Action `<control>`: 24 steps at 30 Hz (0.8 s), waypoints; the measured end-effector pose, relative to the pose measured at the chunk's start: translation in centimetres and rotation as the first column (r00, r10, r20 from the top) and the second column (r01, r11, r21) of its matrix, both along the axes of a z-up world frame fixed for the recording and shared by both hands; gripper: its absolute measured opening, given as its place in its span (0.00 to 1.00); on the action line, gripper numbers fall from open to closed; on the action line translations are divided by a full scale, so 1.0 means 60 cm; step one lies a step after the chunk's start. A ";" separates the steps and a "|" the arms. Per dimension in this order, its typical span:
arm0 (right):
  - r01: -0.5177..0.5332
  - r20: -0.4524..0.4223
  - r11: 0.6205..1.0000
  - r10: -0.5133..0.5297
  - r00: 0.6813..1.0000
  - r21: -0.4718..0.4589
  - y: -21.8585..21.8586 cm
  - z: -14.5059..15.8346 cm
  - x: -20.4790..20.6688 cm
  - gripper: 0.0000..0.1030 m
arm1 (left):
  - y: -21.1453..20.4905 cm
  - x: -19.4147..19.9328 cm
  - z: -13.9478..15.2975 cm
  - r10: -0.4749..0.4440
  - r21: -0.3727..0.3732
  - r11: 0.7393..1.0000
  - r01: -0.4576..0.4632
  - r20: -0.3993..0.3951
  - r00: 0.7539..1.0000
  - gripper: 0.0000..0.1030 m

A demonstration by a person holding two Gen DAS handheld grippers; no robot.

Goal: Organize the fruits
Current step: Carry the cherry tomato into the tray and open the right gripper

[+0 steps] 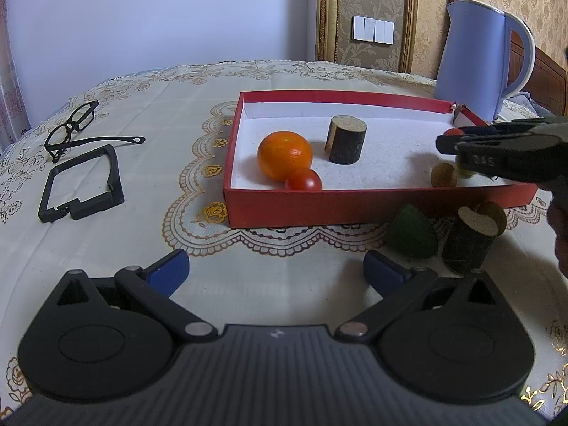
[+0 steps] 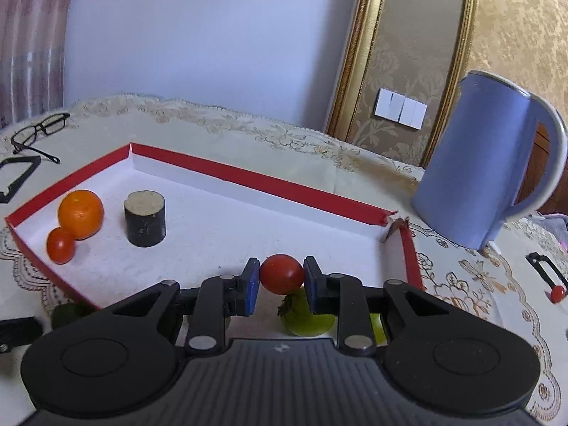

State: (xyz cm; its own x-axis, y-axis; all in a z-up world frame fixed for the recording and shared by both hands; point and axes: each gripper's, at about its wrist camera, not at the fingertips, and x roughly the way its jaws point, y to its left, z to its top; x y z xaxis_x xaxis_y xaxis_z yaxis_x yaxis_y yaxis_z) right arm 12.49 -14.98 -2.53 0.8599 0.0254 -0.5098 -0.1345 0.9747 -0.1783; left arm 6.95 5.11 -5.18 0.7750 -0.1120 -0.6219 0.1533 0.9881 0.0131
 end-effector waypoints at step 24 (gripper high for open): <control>0.222 -0.024 0.967 -0.221 0.975 0.125 -0.141 -0.009 -0.173 0.70 | 0.000 0.000 0.000 0.000 -0.001 1.000 0.000 0.000 1.000 1.00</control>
State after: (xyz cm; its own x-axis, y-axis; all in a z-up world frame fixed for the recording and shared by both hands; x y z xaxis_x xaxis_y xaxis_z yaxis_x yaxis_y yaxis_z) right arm 2.10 -23.43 -3.07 0.8466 -0.1002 -0.5227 0.0858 0.9950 -0.0518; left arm 6.96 5.13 -5.16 0.7749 -0.1127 -0.6219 0.1536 0.9881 0.0123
